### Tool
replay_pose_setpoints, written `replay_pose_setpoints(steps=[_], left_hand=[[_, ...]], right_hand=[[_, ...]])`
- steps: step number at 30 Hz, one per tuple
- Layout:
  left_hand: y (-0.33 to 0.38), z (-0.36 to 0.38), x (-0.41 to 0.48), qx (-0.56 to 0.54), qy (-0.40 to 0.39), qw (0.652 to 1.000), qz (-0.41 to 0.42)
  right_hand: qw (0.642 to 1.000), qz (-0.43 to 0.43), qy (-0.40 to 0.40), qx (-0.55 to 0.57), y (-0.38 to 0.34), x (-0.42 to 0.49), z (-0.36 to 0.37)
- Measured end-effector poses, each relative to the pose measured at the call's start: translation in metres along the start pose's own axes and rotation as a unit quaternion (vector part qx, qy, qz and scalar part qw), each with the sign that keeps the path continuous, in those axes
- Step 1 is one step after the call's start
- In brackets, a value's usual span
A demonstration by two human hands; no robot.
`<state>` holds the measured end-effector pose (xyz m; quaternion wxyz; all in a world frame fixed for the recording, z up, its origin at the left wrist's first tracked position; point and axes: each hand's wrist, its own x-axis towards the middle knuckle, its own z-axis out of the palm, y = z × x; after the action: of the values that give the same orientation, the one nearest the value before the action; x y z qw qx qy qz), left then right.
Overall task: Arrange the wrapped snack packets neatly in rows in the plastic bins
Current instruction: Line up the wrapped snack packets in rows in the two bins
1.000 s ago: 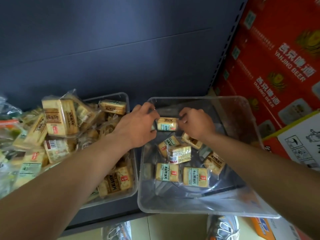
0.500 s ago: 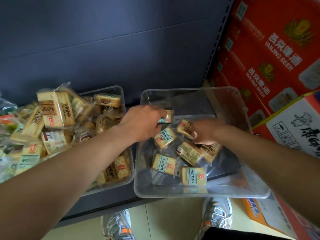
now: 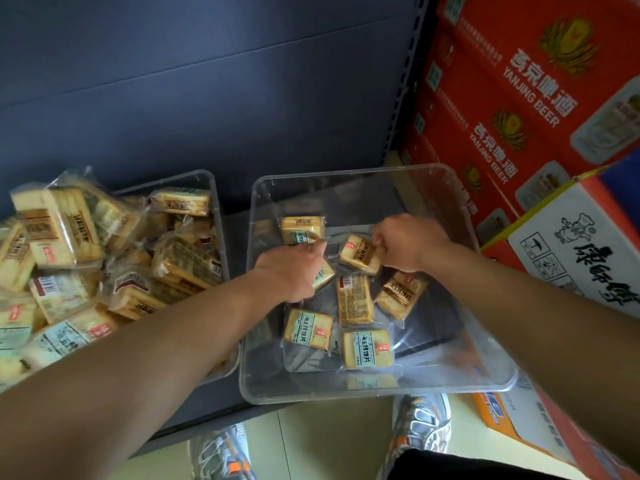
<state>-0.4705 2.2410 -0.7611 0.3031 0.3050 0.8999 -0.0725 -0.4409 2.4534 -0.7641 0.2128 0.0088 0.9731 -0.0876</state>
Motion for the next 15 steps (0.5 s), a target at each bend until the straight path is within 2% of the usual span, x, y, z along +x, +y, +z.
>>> replay_pose_setpoints(steps=[4, 7, 9, 11, 13, 15], left_hand=[[-0.001, -0.003, -0.001, -0.023, 0.003, 1.000, 0.003], [-0.003, -0.014, -0.006, -0.127, 0.061, 0.990, 0.000], [-0.007, -0.027, -0.012, -0.223, 0.118, 0.968, -0.005], [-0.013, -0.040, -0.022, -0.291, 0.165, 0.942, -0.015], [-0.018, -0.049, -0.030, -0.322, 0.191, 0.926, -0.038], [-0.025, -0.052, -0.036, -0.340, 0.203, 0.916, -0.064]], right_hand=[[0.992, -0.046, 0.008, 0.116, -0.005, 0.002, 0.004], [0.977, -0.093, -0.010, 0.191, -0.015, -0.001, 0.006], [0.950, -0.105, -0.055, 0.290, -0.022, -0.004, 0.002], [0.907, -0.108, -0.084, 0.398, -0.030, -0.006, -0.005], [0.880, -0.108, -0.058, 0.458, -0.037, -0.007, -0.011], [0.871, -0.111, -0.040, 0.477, -0.043, -0.008, -0.015]])
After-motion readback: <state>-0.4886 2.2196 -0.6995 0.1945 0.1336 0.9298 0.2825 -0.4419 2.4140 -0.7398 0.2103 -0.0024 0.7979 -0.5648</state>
